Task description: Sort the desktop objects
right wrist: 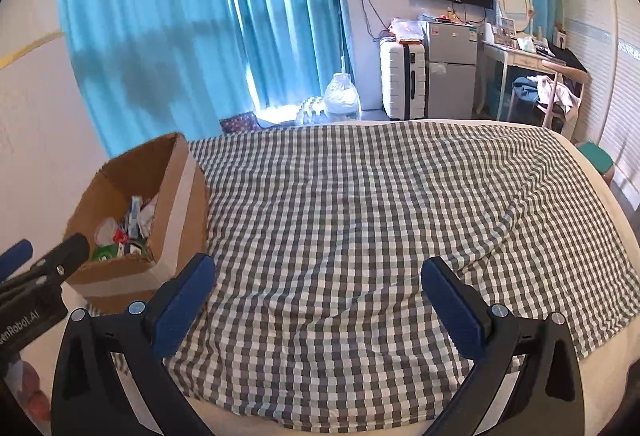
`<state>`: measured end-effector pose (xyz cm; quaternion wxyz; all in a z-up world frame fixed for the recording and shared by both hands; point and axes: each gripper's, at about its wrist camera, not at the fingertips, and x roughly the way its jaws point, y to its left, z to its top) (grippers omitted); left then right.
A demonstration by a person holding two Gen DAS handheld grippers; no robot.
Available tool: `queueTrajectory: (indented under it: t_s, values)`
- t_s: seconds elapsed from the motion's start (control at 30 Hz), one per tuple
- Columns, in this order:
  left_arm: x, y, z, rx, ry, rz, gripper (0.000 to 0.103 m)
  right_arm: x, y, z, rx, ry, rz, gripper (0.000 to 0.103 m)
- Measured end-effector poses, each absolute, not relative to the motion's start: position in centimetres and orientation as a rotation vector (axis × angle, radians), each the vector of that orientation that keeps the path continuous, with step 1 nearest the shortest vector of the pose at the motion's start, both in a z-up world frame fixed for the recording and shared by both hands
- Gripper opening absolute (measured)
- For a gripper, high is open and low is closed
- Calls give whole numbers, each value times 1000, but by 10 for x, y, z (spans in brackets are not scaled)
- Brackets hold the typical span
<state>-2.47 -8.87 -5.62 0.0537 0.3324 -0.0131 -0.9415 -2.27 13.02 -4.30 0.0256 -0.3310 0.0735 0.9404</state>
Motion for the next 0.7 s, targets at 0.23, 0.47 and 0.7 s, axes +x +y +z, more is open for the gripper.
queueTrajectory:
  t_s: [0.23, 0.47, 0.7]
  values:
    - [-24, -95, -59, 1024, -14, -2848, 103, -21, 125, -43, -1032, 209, 2908, 103]
    - [-21, -97, -63, 1031, -29, -2819, 103, -21, 124, -44, -1050, 210, 2903, 103]
    - [-15, -99, -61, 1020, -4, -2823, 103, -20, 116, -45, -1061, 176, 2912, 103]
